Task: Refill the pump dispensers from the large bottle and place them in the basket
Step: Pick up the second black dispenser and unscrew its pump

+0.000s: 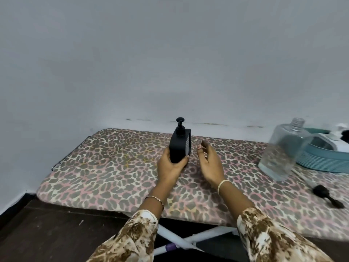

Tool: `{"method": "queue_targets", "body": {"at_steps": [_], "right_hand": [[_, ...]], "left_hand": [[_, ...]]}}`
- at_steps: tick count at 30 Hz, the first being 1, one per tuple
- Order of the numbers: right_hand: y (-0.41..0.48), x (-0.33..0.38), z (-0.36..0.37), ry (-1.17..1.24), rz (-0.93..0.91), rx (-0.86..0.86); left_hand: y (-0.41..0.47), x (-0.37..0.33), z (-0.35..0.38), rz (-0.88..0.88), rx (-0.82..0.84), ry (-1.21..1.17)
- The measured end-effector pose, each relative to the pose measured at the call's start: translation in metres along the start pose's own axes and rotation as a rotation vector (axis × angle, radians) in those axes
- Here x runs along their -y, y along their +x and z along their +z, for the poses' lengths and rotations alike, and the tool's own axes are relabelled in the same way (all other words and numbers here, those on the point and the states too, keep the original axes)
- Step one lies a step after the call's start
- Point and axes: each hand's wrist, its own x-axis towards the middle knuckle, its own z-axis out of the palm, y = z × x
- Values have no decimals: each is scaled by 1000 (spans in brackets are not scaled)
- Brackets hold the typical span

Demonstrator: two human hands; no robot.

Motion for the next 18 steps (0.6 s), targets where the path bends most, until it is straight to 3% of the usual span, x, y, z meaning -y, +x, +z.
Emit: {"method": "queue_targets", "body": {"at_steps": [6,18], "right_hand": [[-3,-5,-35,-10,-3,-82],[7,3,-69,-182,-78,-155]], "left_hand": [[-26,-6,39,16,127,-19],[-39,-10,69,32,176,37]]}}
